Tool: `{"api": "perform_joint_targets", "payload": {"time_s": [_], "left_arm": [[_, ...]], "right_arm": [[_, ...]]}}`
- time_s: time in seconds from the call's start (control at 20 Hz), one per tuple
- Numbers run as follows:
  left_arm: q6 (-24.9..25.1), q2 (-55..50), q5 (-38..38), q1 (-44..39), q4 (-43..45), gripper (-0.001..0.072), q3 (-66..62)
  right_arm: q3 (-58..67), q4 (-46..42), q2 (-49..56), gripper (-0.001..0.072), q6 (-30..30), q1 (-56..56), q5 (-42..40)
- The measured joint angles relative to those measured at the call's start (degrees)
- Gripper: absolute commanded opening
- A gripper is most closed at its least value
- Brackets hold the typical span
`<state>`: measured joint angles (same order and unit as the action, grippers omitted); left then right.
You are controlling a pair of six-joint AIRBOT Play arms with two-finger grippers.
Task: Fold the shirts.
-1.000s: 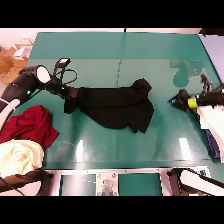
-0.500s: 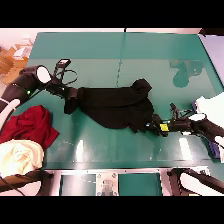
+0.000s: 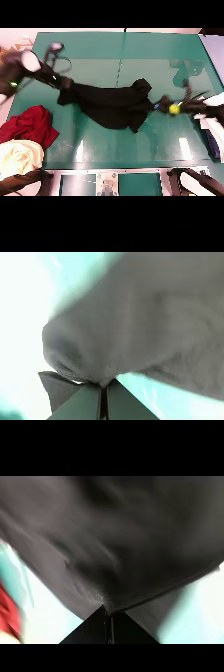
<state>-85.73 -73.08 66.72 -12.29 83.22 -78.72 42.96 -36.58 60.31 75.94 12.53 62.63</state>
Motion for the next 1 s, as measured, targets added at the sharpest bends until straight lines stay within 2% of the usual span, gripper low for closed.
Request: {"api": "perform_joint_targets", "payload": {"time_s": [0.25,0.55,0.8,1.0], "left_arm": [[-4.0,11.3,2.5,0.0,2.9,0.002,-17.6],[-7.8,23.3,-0.3,0.0,3.7,0.0021,-38.4],[-7.8,28.9,-2.8,0.0,4.8,0.002,-42.8],[-6.7,28.3,-1.2,0.0,5.9,0.0021,-38.1]], "right_arm": [[28.7,0.2,-9.8,0.0014,4.1,9.3,6.7],[60.8,0.2,-15.4,0.0014,11.5,18.3,5.5],[68.8,-0.7,-17.3,0.0014,15.6,20.6,6.7],[61.8,-1.5,-17.5,0.0014,15.8,21.0,8.2]]}}
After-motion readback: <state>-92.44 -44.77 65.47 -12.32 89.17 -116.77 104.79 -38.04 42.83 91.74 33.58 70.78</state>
